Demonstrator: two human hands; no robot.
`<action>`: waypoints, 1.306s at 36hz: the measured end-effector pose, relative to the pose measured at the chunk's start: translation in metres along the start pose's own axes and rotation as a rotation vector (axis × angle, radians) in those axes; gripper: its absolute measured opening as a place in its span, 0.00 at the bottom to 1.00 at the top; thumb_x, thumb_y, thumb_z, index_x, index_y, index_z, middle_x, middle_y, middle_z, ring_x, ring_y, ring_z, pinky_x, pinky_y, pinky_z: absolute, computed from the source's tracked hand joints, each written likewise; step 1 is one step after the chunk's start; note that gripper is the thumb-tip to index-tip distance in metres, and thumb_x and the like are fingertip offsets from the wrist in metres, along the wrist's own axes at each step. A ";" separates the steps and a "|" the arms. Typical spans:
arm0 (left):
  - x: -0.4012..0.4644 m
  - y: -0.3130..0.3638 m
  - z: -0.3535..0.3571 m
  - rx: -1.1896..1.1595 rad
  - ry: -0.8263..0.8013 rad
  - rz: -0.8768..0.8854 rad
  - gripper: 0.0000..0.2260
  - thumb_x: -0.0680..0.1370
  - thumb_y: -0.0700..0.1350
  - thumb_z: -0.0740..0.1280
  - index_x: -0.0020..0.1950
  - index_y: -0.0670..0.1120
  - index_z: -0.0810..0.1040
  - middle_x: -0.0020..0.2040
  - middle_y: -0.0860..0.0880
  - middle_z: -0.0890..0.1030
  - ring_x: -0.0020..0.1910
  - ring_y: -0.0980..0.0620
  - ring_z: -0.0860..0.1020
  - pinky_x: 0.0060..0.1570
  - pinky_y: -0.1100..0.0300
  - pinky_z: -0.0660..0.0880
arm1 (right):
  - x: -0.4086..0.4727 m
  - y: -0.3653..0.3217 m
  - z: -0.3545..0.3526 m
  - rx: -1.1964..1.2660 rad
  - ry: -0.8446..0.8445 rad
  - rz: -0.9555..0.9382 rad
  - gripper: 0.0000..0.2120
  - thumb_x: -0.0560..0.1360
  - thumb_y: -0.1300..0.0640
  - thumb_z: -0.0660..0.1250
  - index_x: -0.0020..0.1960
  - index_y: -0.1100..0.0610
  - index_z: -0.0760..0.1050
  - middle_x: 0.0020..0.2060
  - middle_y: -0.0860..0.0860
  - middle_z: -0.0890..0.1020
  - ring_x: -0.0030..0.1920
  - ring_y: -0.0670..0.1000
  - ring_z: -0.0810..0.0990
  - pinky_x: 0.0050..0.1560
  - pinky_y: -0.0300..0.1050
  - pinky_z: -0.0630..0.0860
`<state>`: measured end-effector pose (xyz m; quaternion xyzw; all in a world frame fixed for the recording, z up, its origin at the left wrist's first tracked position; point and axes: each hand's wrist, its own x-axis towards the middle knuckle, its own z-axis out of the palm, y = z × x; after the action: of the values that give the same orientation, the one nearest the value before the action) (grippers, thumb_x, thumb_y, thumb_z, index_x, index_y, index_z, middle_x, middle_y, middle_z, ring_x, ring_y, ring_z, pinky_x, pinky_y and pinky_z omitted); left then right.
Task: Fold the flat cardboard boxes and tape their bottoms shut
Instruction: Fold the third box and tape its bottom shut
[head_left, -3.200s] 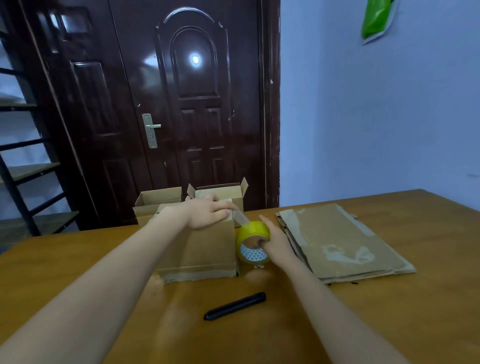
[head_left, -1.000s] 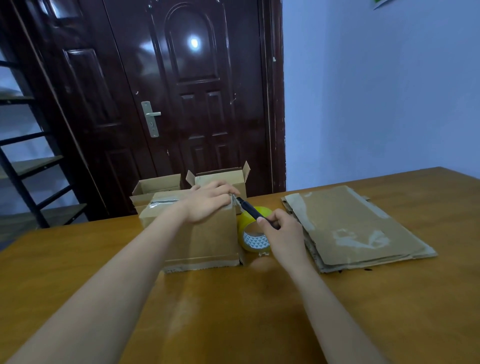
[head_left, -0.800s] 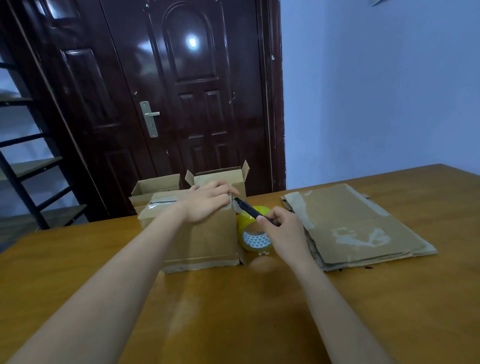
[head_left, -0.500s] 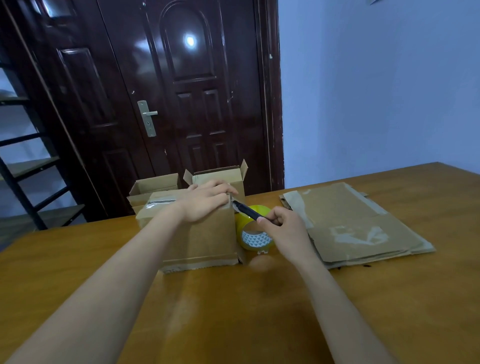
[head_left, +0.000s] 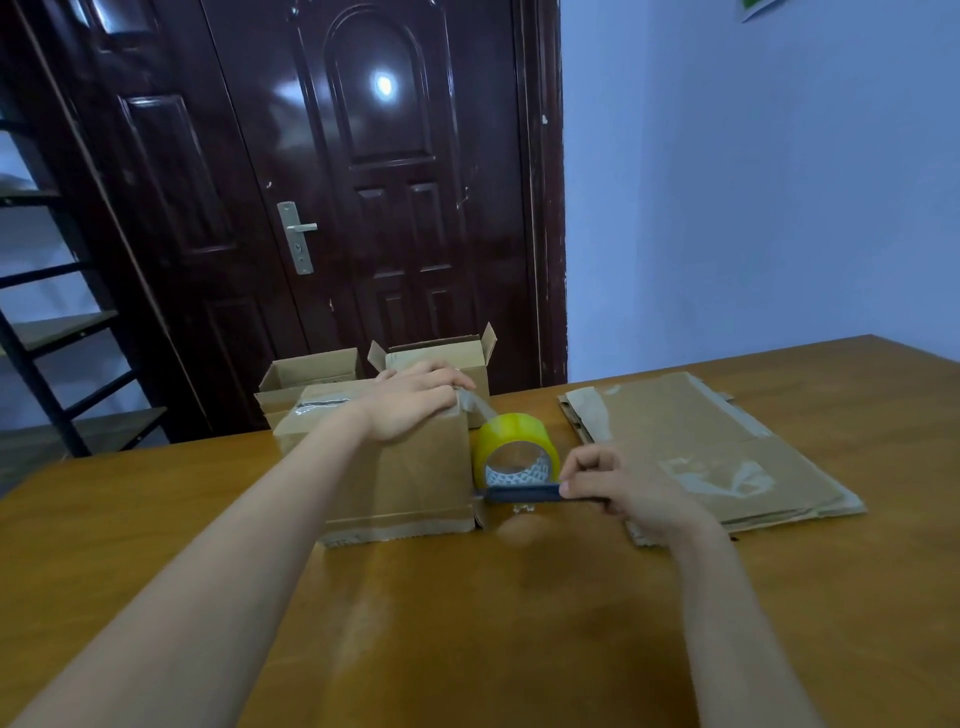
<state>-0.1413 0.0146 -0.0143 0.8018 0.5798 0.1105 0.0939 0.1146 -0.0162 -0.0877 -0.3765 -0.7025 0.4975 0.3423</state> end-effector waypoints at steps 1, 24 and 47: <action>0.000 0.000 0.000 0.001 -0.002 0.002 0.26 0.72 0.55 0.46 0.67 0.58 0.70 0.70 0.56 0.64 0.65 0.63 0.59 0.64 0.55 0.52 | 0.000 0.000 0.001 -0.017 -0.034 0.010 0.07 0.73 0.66 0.67 0.37 0.59 0.77 0.23 0.47 0.70 0.23 0.44 0.64 0.23 0.34 0.58; 0.001 -0.004 0.002 0.042 0.000 0.039 0.20 0.80 0.53 0.48 0.68 0.57 0.70 0.70 0.56 0.65 0.68 0.62 0.58 0.65 0.53 0.52 | 0.033 0.003 0.083 -0.588 0.583 -0.317 0.13 0.74 0.53 0.67 0.58 0.52 0.74 0.51 0.43 0.67 0.53 0.42 0.66 0.53 0.35 0.69; 0.005 -0.004 0.000 0.018 0.007 0.014 0.12 0.80 0.52 0.52 0.57 0.57 0.74 0.63 0.57 0.66 0.64 0.59 0.64 0.66 0.52 0.55 | 0.106 0.023 0.066 -0.514 0.828 0.074 0.16 0.81 0.51 0.54 0.62 0.50 0.77 0.60 0.48 0.76 0.64 0.50 0.67 0.62 0.52 0.62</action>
<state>-0.1434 0.0208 -0.0152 0.8063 0.5752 0.1091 0.0839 0.0119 0.0518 -0.1165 -0.6400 -0.5934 0.1282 0.4710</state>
